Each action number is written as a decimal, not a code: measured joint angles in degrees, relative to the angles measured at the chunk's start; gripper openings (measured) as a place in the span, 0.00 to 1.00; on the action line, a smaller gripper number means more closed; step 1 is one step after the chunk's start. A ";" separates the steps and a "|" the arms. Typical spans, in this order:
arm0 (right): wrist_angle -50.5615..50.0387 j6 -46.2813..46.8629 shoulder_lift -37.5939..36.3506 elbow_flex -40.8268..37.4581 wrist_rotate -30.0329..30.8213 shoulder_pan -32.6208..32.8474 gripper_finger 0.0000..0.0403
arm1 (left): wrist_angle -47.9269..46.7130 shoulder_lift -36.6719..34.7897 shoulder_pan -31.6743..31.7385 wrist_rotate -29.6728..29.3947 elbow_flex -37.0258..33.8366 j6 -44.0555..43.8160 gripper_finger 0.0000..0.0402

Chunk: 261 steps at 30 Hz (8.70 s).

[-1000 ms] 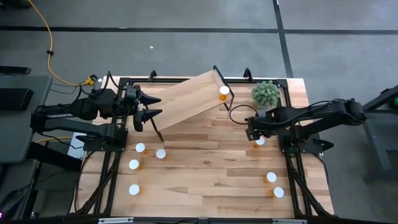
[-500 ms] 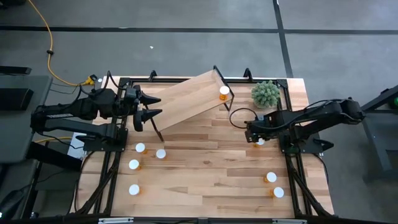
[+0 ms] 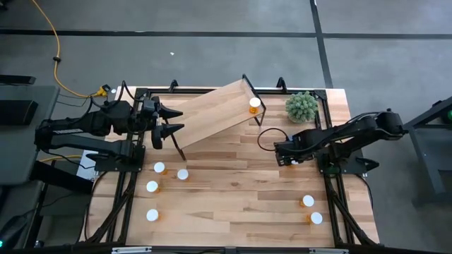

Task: Pick and place medicine bottles onto shelf by color
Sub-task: Put the pill bottle on the shelf aligned with the pill bottle

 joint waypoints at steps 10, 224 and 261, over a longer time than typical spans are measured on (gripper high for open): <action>-0.57 -0.02 -0.04 0.00 -0.51 0.00 0.49 | 0.00 0.00 0.00 0.00 0.00 0.13 0.61; -18.42 -63.44 22.90 69.42 12.00 -24.78 0.73 | 0.03 -0.01 0.04 0.22 -0.02 1.00 0.61; 65.68 -50.07 -26.31 2.10 12.97 -8.31 0.72 | 33.46 -15.34 0.04 3.42 -25.18 -2.52 0.01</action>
